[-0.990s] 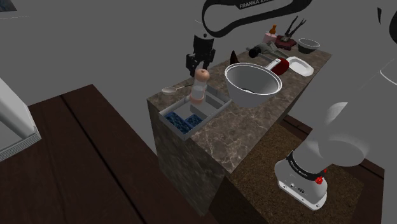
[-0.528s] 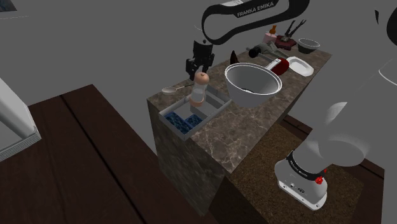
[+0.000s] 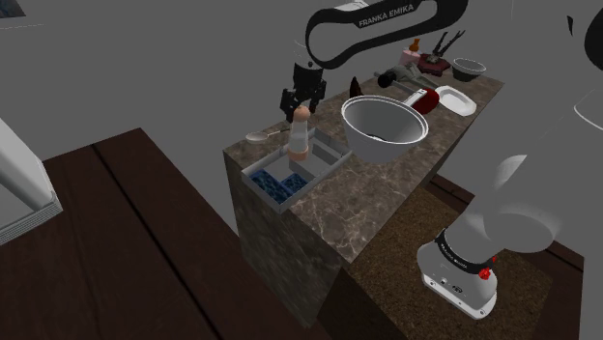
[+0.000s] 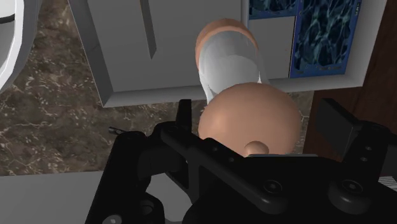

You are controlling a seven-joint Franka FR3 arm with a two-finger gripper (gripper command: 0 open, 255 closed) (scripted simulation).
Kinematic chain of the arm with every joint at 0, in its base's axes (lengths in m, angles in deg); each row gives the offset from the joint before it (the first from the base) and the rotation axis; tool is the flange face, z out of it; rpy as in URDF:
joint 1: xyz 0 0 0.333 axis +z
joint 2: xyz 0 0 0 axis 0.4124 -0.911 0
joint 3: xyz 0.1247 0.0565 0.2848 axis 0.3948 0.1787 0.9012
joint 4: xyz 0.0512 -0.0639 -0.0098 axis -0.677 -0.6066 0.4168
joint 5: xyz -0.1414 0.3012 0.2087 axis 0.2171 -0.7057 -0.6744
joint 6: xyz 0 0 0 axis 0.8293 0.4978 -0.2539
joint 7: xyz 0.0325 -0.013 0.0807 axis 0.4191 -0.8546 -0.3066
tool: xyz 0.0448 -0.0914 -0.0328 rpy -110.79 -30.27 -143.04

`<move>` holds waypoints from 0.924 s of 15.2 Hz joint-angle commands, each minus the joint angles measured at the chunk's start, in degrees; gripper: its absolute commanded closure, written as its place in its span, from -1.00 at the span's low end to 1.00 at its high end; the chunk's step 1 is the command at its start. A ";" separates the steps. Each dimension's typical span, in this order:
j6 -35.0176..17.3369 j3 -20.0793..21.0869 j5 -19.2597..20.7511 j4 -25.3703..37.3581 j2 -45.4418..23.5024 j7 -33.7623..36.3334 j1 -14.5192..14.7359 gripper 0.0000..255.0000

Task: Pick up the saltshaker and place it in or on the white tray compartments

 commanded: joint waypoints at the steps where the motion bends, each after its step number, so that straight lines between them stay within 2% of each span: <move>1: 0.02 0.00 0.00 0.00 -0.02 -0.01 0.00 -1.00; 2: -0.19 0.01 -0.01 -0.35 0.13 0.00 0.01 -1.00; 6: 6.85 -0.02 -0.18 4.35 2.47 -0.12 0.00 -1.00; 14: 6.85 -0.02 -0.18 4.35 2.47 -0.12 0.00 -1.00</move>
